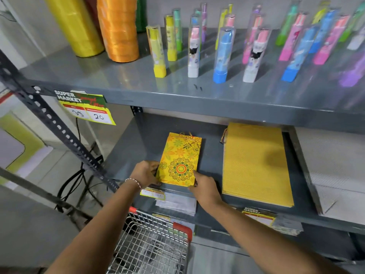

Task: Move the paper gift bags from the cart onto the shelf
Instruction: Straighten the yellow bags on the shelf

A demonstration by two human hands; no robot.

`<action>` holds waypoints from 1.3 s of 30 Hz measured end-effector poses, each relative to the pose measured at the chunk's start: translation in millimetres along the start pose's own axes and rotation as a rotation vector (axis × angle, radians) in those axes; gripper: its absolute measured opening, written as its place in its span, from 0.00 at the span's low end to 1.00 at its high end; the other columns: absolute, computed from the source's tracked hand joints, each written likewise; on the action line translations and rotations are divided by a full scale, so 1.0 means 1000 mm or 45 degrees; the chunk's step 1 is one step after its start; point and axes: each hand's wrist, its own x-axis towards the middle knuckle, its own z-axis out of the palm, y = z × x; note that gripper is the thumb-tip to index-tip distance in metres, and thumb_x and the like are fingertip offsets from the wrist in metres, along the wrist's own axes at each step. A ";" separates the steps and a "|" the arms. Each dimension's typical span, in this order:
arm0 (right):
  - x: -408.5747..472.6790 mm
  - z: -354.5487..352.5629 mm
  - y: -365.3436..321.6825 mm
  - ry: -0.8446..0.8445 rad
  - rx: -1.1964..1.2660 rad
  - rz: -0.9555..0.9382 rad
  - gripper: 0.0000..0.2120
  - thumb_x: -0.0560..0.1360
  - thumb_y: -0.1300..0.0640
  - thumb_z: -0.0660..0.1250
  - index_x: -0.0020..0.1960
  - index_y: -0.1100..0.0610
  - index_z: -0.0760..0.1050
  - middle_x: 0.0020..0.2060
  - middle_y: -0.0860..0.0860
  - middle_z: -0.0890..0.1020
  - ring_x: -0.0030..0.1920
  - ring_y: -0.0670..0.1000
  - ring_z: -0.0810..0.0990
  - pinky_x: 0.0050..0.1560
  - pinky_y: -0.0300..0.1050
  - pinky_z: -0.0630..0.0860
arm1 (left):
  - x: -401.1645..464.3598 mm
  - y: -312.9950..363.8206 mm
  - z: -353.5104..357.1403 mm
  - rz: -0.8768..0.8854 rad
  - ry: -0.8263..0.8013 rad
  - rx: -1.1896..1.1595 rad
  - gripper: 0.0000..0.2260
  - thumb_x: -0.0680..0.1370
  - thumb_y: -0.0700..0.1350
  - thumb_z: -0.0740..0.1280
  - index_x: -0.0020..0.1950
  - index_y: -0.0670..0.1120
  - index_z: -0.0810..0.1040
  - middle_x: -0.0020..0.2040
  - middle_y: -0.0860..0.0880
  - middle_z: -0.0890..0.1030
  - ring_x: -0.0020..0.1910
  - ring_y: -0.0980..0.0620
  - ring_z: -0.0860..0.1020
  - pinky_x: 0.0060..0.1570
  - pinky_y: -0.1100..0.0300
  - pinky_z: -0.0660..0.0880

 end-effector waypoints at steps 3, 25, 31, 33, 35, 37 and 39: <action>0.000 0.003 -0.001 0.020 0.020 0.017 0.29 0.73 0.59 0.70 0.72 0.59 0.65 0.46 0.61 0.84 0.45 0.57 0.83 0.41 0.46 0.75 | -0.018 0.025 -0.007 -0.014 0.005 -0.073 0.26 0.56 0.30 0.78 0.53 0.39 0.82 0.41 0.53 0.83 0.44 0.54 0.77 0.54 0.47 0.80; -0.005 0.008 0.003 0.086 0.087 0.057 0.29 0.72 0.56 0.72 0.71 0.57 0.68 0.43 0.57 0.84 0.38 0.49 0.76 0.40 0.39 0.70 | -0.037 0.038 -0.001 0.025 0.092 -0.092 0.29 0.60 0.29 0.77 0.61 0.38 0.79 0.55 0.44 0.84 0.45 0.61 0.80 0.40 0.83 0.72; -0.006 0.007 0.003 0.090 0.193 0.079 0.31 0.69 0.55 0.75 0.69 0.57 0.70 0.40 0.55 0.83 0.38 0.48 0.76 0.39 0.38 0.69 | -0.042 0.043 -0.003 0.008 0.078 -0.030 0.29 0.61 0.34 0.80 0.62 0.39 0.79 0.56 0.44 0.84 0.48 0.59 0.78 0.36 0.85 0.68; -0.005 0.008 0.005 0.099 0.231 0.082 0.30 0.69 0.56 0.75 0.69 0.57 0.71 0.44 0.56 0.84 0.40 0.48 0.77 0.42 0.39 0.72 | -0.044 0.047 -0.003 -0.001 0.085 -0.003 0.29 0.61 0.35 0.79 0.61 0.39 0.79 0.55 0.44 0.84 0.48 0.59 0.78 0.35 0.85 0.68; -0.005 0.008 0.006 0.107 0.254 0.079 0.29 0.69 0.57 0.75 0.68 0.57 0.72 0.50 0.57 0.85 0.45 0.50 0.81 0.48 0.41 0.77 | -0.043 0.045 -0.003 -0.005 0.083 -0.005 0.29 0.61 0.35 0.80 0.61 0.39 0.80 0.55 0.44 0.84 0.49 0.57 0.80 0.35 0.85 0.68; -0.005 0.007 0.005 0.110 0.274 0.082 0.28 0.68 0.59 0.76 0.67 0.57 0.73 0.54 0.58 0.84 0.51 0.52 0.82 0.55 0.44 0.78 | -0.041 0.043 -0.003 -0.016 0.088 0.000 0.29 0.60 0.34 0.80 0.60 0.39 0.80 0.55 0.44 0.85 0.49 0.57 0.81 0.34 0.84 0.68; -0.005 0.006 0.005 0.092 0.294 0.086 0.28 0.68 0.59 0.76 0.67 0.57 0.73 0.57 0.58 0.82 0.55 0.54 0.81 0.59 0.44 0.77 | -0.037 0.038 -0.003 -0.032 0.076 -0.001 0.29 0.59 0.34 0.80 0.60 0.39 0.80 0.54 0.44 0.85 0.47 0.59 0.81 0.35 0.83 0.70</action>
